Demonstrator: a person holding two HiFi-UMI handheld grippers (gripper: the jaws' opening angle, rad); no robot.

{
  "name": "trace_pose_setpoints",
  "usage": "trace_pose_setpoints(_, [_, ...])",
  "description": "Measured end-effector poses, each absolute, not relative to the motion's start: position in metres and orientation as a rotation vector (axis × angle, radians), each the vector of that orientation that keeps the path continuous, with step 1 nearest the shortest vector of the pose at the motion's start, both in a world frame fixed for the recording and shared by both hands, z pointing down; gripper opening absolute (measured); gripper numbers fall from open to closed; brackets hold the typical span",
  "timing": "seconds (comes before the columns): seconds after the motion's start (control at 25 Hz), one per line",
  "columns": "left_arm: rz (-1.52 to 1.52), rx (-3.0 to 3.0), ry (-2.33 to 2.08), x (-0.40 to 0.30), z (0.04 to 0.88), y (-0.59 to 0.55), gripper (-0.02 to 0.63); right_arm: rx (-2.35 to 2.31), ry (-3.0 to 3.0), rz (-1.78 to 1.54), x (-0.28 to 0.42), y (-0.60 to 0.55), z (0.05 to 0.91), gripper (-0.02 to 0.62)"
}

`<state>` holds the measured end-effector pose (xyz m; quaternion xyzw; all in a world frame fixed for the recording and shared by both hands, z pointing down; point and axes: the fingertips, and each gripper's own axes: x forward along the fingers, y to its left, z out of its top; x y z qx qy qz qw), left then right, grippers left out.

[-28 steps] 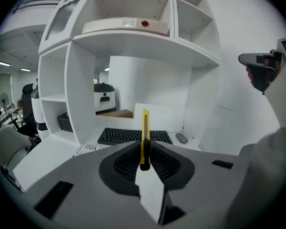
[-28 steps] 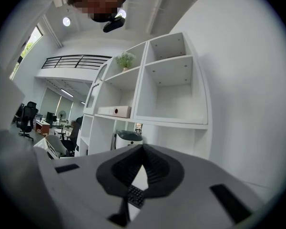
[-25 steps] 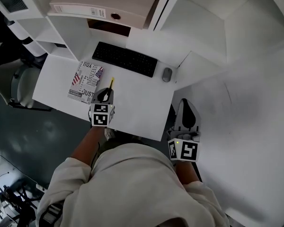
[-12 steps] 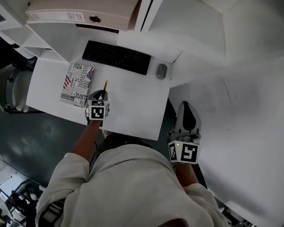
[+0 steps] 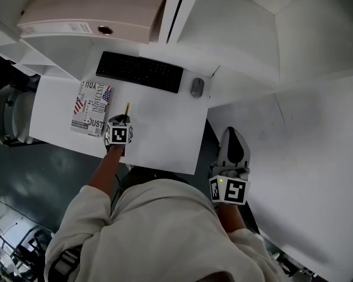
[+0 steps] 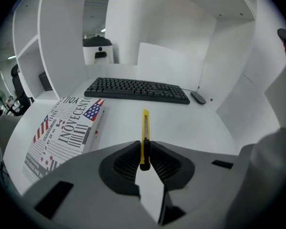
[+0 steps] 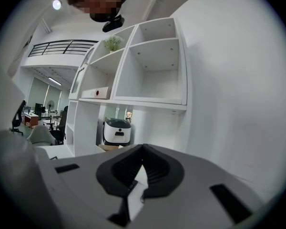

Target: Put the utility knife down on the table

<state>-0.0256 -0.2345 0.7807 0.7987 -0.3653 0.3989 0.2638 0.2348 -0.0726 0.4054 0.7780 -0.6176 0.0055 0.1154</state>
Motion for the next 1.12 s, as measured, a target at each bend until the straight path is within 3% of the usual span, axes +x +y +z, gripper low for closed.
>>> trace_pose_setpoints(1.12, [1.200, 1.875, -0.849, -0.028, 0.835, -0.229, 0.063, 2.295, -1.748, 0.042, 0.246, -0.077, 0.411, 0.003])
